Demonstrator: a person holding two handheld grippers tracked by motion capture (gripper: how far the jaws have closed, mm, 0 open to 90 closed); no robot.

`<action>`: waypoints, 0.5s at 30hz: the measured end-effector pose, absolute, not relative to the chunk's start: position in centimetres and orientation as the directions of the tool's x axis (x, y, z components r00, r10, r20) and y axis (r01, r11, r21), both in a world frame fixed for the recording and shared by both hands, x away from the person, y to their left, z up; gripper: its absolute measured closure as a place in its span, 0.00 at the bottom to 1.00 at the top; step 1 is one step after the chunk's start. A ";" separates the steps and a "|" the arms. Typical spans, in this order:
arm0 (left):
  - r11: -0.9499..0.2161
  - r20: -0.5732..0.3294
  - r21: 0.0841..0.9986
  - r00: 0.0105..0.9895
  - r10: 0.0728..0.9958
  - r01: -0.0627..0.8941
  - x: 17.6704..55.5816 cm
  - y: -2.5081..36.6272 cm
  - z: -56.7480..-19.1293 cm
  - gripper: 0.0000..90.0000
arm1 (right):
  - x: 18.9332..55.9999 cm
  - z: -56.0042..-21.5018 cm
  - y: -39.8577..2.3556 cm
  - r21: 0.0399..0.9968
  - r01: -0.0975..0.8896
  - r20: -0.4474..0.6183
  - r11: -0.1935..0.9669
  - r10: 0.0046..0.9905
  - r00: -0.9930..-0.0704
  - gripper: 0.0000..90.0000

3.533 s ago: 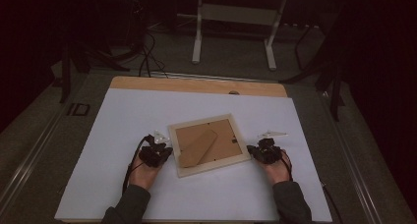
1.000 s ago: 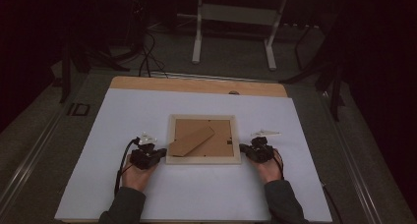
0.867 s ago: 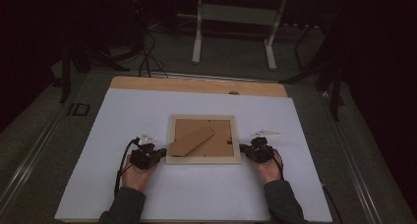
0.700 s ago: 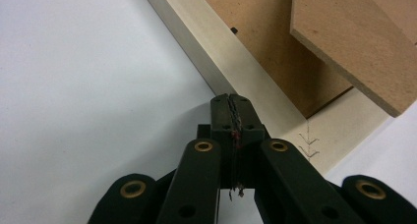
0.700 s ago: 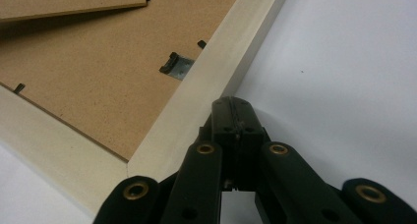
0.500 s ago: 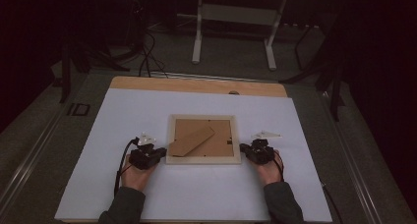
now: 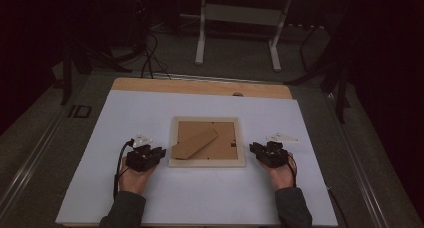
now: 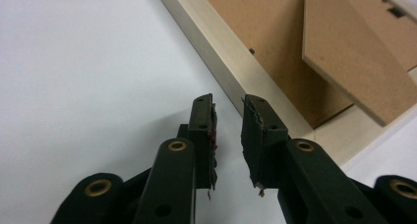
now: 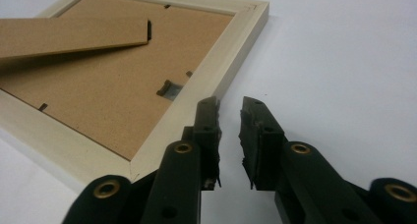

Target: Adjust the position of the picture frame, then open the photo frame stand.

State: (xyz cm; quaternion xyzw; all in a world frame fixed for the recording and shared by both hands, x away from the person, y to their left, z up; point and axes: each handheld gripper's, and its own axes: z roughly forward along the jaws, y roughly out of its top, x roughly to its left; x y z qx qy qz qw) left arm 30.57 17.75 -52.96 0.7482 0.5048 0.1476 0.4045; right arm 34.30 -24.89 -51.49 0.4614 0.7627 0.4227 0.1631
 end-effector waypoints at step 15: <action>-0.076 -0.248 0.814 0.464 0.850 0.575 30.0 18.5 -49.9 0.73 | 34.4 -51.8 -26.2 0.789 0.589 0.180 0.175 0.851 -0.493 0.80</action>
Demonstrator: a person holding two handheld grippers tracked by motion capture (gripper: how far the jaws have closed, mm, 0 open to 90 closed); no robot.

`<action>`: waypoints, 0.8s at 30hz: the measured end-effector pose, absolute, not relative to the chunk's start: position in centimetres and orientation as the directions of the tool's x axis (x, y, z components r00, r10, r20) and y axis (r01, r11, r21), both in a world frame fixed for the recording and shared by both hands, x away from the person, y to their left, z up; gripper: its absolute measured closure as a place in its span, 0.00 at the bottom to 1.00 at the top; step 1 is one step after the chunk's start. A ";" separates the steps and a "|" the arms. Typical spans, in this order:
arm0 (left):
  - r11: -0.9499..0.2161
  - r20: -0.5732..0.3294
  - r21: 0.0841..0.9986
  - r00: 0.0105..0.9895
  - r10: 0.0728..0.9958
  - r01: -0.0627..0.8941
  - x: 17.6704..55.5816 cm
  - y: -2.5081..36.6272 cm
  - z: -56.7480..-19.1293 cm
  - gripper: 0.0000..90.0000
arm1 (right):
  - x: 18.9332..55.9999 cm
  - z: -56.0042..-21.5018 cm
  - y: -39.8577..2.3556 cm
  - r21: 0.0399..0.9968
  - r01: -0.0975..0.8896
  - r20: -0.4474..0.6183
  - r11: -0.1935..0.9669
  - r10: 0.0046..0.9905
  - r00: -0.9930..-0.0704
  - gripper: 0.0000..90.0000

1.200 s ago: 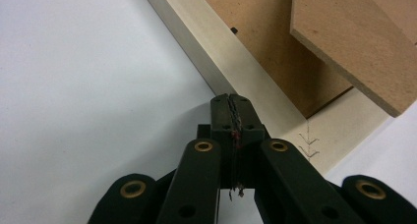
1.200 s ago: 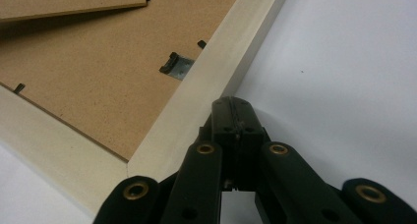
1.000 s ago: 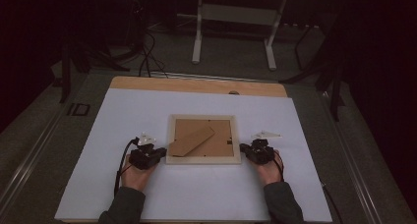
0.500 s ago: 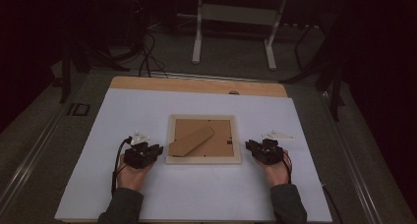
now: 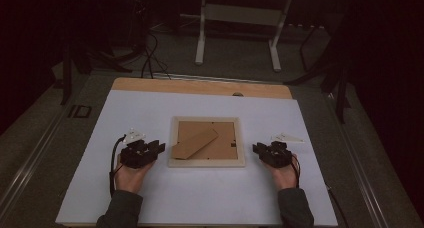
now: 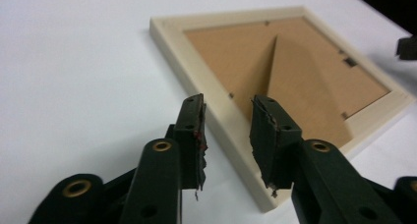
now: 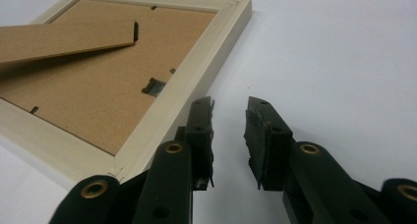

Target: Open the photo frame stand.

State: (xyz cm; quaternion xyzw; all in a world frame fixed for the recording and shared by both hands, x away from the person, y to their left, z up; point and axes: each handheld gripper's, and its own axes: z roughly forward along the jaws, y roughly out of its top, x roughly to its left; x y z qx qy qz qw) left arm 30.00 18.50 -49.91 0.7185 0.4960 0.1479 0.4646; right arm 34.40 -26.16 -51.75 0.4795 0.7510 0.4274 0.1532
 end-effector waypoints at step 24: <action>-0.128 -0.251 0.820 0.551 0.796 0.558 31.3 15.9 -45.8 0.62 | 34.4 -51.4 -25.9 0.788 0.590 0.191 0.175 0.842 -0.504 0.69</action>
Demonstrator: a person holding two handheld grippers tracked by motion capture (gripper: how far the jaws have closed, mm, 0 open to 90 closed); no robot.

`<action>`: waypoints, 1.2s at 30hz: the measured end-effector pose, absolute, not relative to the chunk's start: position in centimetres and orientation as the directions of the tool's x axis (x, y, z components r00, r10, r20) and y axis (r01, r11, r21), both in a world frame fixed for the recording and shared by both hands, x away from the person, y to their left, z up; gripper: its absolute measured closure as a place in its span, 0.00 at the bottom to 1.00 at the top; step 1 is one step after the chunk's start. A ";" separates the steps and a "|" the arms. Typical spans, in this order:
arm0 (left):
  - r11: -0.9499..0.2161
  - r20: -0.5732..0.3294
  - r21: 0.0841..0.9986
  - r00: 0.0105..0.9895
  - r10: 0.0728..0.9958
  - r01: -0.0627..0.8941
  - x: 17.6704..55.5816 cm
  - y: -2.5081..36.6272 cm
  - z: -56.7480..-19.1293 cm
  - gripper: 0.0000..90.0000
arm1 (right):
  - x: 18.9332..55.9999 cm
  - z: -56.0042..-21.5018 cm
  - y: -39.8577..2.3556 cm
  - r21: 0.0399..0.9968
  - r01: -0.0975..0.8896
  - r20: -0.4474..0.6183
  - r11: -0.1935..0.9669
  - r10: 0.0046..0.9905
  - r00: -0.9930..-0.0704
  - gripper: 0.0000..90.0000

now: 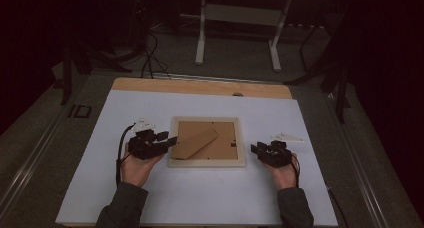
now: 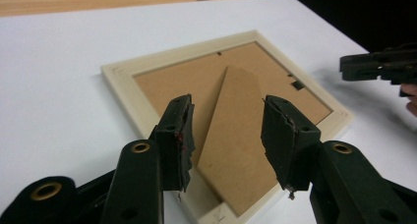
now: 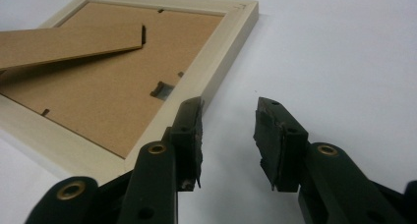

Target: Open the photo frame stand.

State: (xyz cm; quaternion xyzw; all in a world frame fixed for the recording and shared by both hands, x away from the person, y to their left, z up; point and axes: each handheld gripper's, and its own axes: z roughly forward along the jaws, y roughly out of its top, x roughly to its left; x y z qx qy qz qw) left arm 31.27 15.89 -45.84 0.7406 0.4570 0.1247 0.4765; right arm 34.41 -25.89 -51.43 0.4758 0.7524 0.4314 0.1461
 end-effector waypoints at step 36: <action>-0.241 -0.248 0.777 0.634 0.732 0.582 36.3 12.5 -45.8 0.61 | 34.5 -51.4 -25.6 0.784 0.597 0.203 0.173 0.837 -0.508 0.66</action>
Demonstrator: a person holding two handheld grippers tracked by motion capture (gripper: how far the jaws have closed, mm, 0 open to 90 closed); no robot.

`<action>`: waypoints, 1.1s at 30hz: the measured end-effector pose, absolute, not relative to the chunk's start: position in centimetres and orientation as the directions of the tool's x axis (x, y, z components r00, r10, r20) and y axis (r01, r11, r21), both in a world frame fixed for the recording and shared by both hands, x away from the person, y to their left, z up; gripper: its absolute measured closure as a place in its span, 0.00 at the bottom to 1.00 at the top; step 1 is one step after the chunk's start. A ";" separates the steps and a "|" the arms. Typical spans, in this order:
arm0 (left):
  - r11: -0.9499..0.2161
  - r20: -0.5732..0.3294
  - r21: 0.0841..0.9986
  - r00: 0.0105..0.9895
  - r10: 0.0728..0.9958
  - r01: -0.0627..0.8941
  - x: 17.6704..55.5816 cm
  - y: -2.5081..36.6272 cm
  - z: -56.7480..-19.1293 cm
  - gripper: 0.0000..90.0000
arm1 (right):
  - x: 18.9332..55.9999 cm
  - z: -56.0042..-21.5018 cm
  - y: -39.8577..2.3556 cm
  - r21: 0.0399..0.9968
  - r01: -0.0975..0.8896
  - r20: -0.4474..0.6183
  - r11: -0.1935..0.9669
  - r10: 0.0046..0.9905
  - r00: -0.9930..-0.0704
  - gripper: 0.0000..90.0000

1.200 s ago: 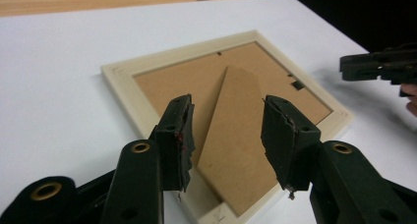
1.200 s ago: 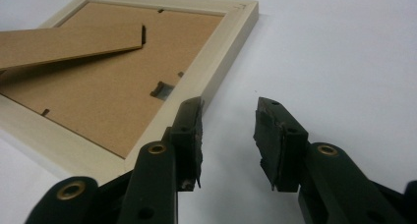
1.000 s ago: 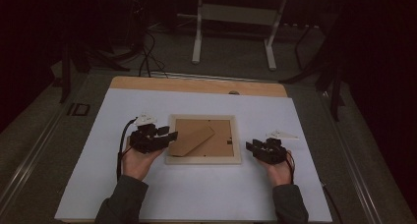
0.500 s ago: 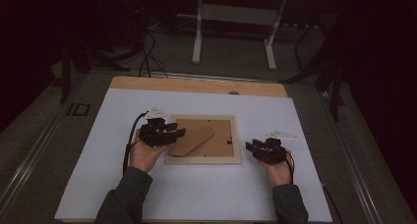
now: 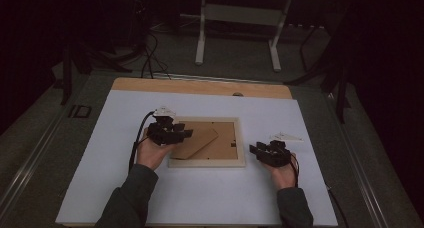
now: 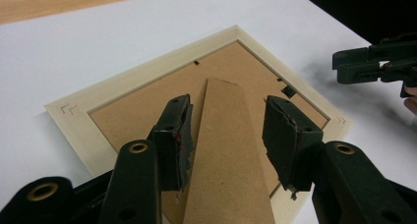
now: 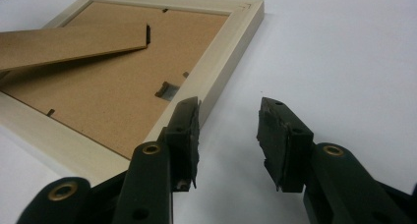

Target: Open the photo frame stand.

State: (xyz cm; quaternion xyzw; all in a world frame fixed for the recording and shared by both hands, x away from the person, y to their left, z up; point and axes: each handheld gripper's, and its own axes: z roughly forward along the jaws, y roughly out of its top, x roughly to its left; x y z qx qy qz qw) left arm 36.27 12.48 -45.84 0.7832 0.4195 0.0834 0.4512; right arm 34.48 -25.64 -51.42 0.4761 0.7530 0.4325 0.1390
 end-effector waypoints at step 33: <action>-0.340 -0.278 0.679 0.657 0.701 0.651 38.7 11.0 -48.2 0.49 | 34.5 -51.5 -25.5 0.781 0.602 0.220 0.167 0.829 -0.515 0.65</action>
